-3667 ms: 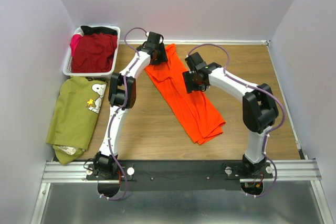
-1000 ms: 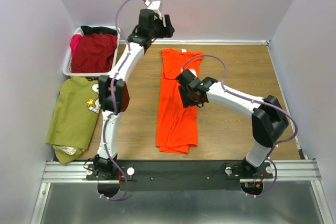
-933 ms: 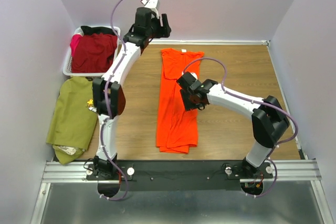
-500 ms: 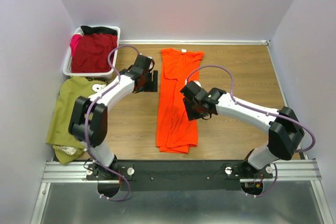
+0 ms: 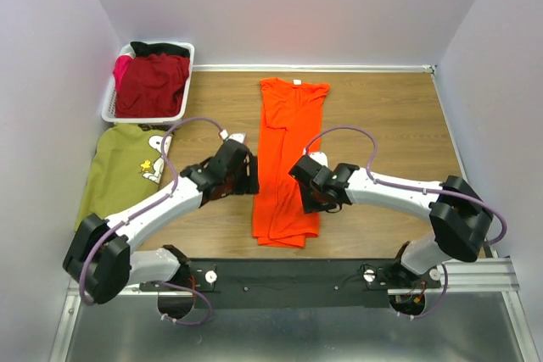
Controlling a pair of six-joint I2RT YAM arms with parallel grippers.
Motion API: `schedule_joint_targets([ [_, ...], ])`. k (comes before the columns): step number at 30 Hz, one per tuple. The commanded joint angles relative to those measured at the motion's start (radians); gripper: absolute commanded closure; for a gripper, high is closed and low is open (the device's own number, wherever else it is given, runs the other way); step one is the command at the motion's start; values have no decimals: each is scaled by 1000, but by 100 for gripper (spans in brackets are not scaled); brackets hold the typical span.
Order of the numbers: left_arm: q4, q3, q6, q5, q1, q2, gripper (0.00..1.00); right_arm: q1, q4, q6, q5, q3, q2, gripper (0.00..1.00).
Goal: Fold and stack the t-shirts
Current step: Grab the bottom of the folded rectangular tshirt with both arms
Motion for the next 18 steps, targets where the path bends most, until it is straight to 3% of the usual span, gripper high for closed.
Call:
schedule_joint_targets([
  [1, 81, -125, -150, -61, -90, -131, 21, 53, 107, 128, 113, -90, -42, 49],
  [9, 207, -279, -298, -119, -232, -132, 21, 160, 244, 248, 210, -213, -36, 49],
  [18, 238, -253, -400, -197, -342, 104, 21, 274, 238, 291, 262, -142, 33, 49],
])
